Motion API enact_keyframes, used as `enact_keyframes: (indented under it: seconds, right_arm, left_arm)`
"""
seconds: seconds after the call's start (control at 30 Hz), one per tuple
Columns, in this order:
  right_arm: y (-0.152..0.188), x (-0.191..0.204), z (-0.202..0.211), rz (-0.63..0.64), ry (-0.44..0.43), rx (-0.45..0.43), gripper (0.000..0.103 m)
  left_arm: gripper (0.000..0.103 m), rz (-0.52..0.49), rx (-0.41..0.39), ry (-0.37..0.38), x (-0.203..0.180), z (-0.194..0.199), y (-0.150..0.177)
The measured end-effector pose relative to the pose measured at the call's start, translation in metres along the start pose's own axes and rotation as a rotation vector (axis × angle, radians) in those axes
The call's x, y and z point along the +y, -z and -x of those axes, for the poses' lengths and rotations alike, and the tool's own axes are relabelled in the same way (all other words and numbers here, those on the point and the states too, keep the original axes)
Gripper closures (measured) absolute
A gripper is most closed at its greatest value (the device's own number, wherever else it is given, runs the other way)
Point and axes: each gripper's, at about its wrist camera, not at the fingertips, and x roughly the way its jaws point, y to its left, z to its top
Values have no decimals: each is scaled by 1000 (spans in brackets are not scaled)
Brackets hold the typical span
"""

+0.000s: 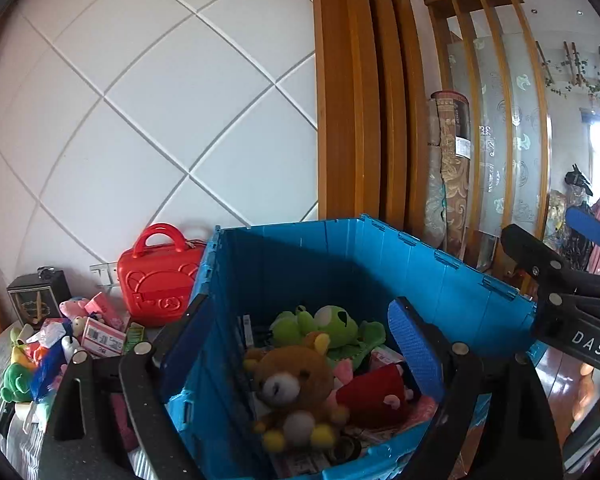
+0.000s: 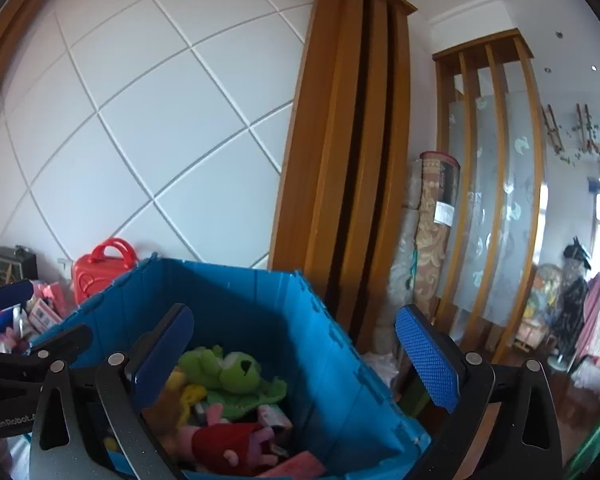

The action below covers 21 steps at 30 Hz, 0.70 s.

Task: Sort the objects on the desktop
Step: 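Open both grippers to drop the teddy bear into the crate, then move both grippers back over the pile on the bed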

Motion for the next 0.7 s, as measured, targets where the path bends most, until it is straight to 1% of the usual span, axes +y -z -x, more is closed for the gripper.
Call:
enact_keyframes:
  seconds: [0.17, 0.33, 0.53, 0.7]
  right_arm:
    - [4, 10, 8, -29, -40, 5, 0]
    - [9, 39, 16, -16, -114, 15, 0]
    - [13, 90, 19, 7, -237, 37, 0]
    - [9, 145, 20, 22, -326, 43, 0]
  left_arm:
    - [13, 15, -19, -51, 13, 21, 4]
    - [13, 44, -33, -123, 38, 44, 10]
    - [13, 76, -30, -220, 80, 66, 23]
    - [13, 109, -2, -303, 132, 80, 41]
